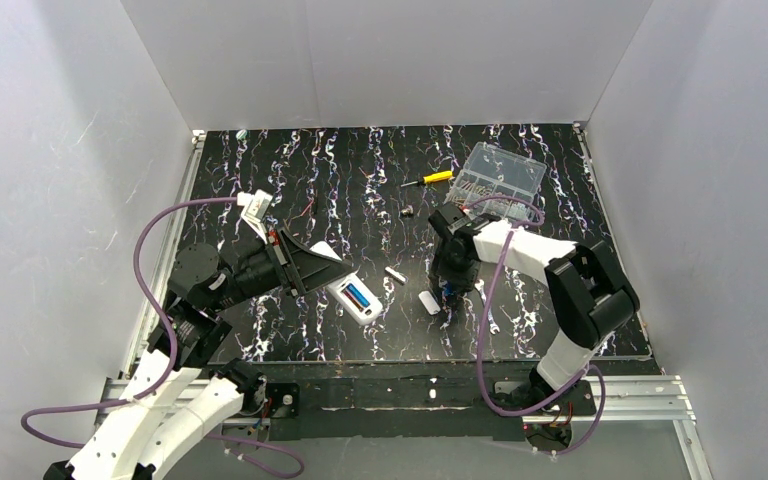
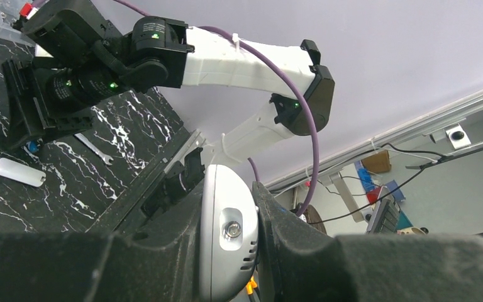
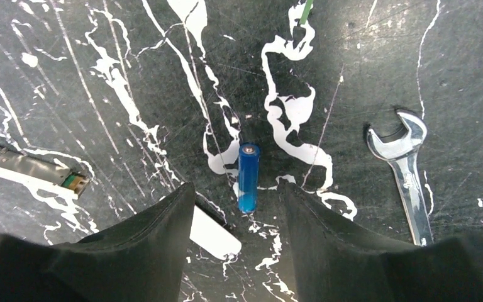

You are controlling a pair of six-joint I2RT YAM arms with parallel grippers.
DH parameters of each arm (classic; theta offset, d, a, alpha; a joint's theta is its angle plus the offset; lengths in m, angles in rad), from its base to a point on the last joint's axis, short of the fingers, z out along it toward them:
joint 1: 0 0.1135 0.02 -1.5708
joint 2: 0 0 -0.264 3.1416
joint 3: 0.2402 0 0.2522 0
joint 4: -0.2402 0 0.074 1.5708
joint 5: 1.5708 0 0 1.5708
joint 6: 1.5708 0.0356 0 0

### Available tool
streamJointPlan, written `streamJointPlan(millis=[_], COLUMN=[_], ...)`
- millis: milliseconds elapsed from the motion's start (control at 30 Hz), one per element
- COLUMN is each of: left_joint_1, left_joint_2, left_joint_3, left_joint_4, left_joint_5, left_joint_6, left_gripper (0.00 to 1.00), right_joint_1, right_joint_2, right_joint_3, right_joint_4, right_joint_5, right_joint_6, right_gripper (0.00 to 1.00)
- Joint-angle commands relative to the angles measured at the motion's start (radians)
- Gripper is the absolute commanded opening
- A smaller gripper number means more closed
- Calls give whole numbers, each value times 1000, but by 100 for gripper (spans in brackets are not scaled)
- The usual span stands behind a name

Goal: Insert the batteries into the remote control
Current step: Place the battery at the center of the board, then pick up the battery from the center of the board.

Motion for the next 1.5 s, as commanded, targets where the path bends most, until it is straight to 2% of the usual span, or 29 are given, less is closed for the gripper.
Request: streamJointPlan(millis=[0,100,233,333,433,500,567,667,767,867,933,967,1033,1167,1467], left_joint_1=[3,3,2,2,2,3,2,3,2,3,2,3,2,2,3], left_joint_2=[-18,-21,-23,-32,-36,-37,-38,-44,-52,-61,-76,-82,-94,-110,-110], left_joint_3=[5,4,4,4,11,25,41,50,42,28,23,22,16,4,11], left_joint_4=[72,66,62,49,26,-3,-33,-73,-76,-66,-76,-89,-104,-112,-144], left_joint_5=[12,5,4,4,9,21,34,44,49,47,48,44,41,36,32], left_joint_6=[15,22,24,26,34,47,60,76,73,63,68,78,93,104,127], left_gripper=[0,0,0,0,0,0,0,0,0,0,0,0,0,0,0], right_joint_1=[4,3,-8,-53,-113,-134,-136,-140,-153,-174,-193,-194,-191,-94,-74], right_joint_2=[-89,-146,-213,-244,-285,-363,-452,-549,-546,-489,-375,-354,-320,-245,-152], right_joint_3=[15,47,98,125,110,36,-76,-224,-191,-111,-4,1,-78,-186,-138], right_joint_4=[-18,-28,-15,21,103,250,451,559,380,104,-133,-160,-92,5,35], right_joint_5=[3,28,54,19,-9,-55,-199,-478,-582,-627,-620,-638,-672,-609,-534], right_joint_6=[-42,-123,-372,-565,-692,-810,-1083,-1460,-1802,-2102,-2275,-2322,-2438,-2525,-2606], right_gripper=[62,62,59,57,53,54,54,50,48,48,47,46,45,42,37])
